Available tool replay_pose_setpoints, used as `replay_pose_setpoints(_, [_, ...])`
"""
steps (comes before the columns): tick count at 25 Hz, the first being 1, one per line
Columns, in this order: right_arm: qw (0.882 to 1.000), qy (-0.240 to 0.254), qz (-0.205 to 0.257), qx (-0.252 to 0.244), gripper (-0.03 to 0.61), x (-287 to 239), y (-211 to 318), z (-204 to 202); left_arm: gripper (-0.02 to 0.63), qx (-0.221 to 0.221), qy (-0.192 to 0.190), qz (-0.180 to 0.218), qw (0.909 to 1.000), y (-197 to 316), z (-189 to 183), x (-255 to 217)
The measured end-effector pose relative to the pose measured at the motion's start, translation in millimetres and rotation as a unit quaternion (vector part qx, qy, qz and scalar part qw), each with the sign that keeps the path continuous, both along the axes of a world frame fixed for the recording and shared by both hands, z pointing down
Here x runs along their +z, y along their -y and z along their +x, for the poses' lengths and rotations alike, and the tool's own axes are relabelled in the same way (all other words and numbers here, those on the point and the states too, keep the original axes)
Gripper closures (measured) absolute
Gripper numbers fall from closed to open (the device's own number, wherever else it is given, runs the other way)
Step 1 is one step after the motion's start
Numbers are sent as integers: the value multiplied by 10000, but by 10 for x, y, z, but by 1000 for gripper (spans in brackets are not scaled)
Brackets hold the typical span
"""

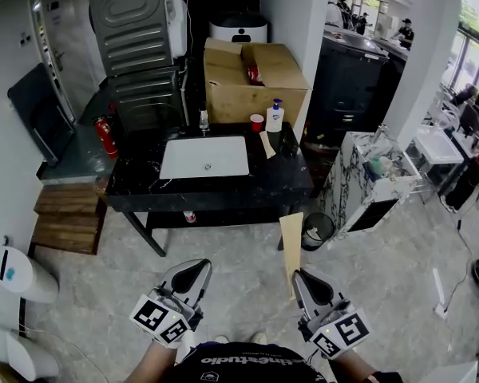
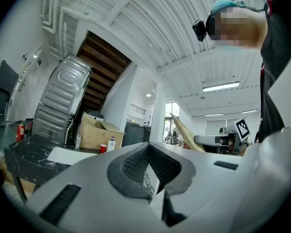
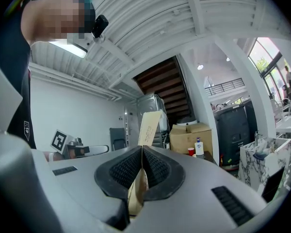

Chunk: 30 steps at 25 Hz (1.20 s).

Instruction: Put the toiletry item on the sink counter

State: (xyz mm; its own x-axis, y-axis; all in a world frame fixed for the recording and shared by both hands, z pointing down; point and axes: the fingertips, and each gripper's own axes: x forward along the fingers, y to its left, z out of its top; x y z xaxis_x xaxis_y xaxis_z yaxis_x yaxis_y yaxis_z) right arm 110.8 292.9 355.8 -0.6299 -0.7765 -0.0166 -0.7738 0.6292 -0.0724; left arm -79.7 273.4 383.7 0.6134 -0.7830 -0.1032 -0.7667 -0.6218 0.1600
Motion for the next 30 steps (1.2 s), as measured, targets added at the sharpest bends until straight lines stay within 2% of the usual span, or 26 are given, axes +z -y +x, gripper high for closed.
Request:
replay_pose_setpoints(12, [9996,27,2,-276,537,38,32,377,600,-275,146,121,9994,-39,403,-66])
replay_pose_setpoints(18, [9995,157,-113,-240,537,116,151,532,600,-313,228,61,9992,10,496,-10])
replay_pose_setpoints(24, [9996,146,-185,-182,537,198,471,517,600,-342,243,60,9991,368,447,53])
replay_pose_setpoints(30, [9997,7,-221,-53,537,233,1026,375,600,-203,104,47,9997,983,322,148])
